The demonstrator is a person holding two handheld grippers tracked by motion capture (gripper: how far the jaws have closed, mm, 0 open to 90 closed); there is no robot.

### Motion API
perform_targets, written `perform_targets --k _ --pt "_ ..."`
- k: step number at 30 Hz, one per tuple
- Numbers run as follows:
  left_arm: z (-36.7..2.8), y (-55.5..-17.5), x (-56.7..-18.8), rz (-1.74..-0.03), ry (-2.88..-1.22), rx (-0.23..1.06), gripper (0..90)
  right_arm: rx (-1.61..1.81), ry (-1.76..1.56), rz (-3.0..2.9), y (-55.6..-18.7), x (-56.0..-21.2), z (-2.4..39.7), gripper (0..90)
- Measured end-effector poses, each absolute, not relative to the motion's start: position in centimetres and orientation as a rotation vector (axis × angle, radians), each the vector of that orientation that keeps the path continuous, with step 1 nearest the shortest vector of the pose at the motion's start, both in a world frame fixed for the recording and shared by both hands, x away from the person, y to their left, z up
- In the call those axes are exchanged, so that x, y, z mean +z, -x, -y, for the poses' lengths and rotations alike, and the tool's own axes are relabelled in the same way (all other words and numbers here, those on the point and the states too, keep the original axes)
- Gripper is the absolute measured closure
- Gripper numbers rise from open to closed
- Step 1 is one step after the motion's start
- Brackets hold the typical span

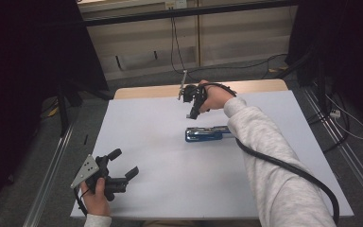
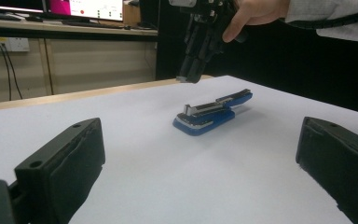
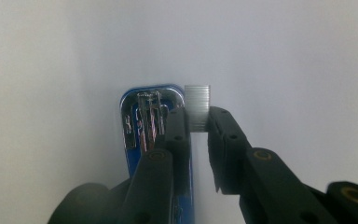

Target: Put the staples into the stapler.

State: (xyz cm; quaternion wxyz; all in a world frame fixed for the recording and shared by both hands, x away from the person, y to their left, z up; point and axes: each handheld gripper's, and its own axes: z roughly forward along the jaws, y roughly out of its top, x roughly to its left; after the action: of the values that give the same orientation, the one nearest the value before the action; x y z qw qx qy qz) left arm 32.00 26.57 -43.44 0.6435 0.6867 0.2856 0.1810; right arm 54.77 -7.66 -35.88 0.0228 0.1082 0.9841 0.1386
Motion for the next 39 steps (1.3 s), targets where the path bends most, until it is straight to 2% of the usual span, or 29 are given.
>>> perform_targets --k 39 --pt "-26.5 -32.0 -43.4 -0.653 -1.579 0.418 1.4 0.479 -0.281 -3.084 -53.5 -36.5 7.9 78.7"
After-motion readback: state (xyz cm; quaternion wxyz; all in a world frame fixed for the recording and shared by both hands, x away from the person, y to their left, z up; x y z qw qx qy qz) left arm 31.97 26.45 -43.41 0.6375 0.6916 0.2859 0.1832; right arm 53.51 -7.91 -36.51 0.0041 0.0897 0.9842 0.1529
